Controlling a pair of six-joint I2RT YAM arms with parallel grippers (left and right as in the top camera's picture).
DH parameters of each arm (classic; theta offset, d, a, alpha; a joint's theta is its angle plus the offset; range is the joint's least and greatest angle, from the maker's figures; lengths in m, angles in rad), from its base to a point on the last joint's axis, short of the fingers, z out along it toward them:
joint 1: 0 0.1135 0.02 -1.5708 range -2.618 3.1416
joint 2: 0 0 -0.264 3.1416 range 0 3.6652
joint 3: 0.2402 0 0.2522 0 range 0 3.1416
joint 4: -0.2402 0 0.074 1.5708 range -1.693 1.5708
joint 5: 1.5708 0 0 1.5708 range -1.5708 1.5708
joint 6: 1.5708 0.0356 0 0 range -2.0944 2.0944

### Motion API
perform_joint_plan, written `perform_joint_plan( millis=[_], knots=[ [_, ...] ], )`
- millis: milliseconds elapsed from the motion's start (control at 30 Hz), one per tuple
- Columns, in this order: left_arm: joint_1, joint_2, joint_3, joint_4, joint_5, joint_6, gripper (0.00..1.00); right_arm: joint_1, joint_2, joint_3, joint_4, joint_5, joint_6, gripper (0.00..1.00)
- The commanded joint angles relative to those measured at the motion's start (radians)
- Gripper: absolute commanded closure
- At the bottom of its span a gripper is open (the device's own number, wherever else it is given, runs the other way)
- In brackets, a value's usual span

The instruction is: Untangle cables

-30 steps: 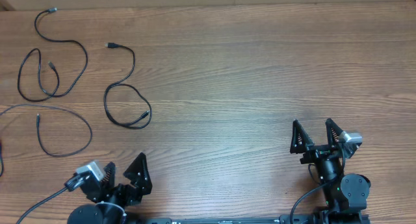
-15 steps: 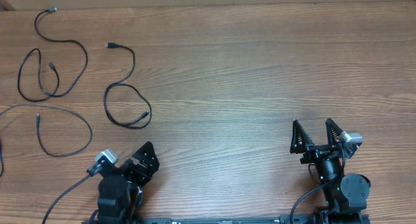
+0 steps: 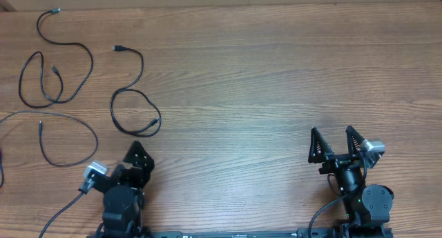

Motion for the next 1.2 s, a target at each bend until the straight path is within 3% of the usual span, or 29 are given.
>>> perform_joint_plan(
  millis=[0, 100, 267, 500, 1167],
  knots=[
    [0.008, -0.01, -0.05, 0.149, -0.068, 0.035, 0.01, 0.006, -0.01, -0.01, 0.004, 0.006, -0.005, 0.0],
    [0.008, -0.01, -0.08, 0.308, -0.028, 0.167, 0.0, 0.006, -0.01, -0.01, 0.004, 0.006, -0.005, 0.0],
    [0.003, -0.01, -0.136, 0.517, 0.203, 0.695, 0.0, 0.006, -0.01, -0.01, 0.004, 0.006, -0.005, 0.0],
    [0.003, -0.01, -0.169, 0.472, 0.261, 0.803, 0.01, 0.006, -0.01, -0.01, 0.004, 0.006, -0.005, 0.0],
    [0.003, -0.008, -0.169, 0.474, 0.253, 0.804, 0.0, 0.006, -0.01, -0.01, 0.004, 0.006, -0.005, 0.0]
  ],
)
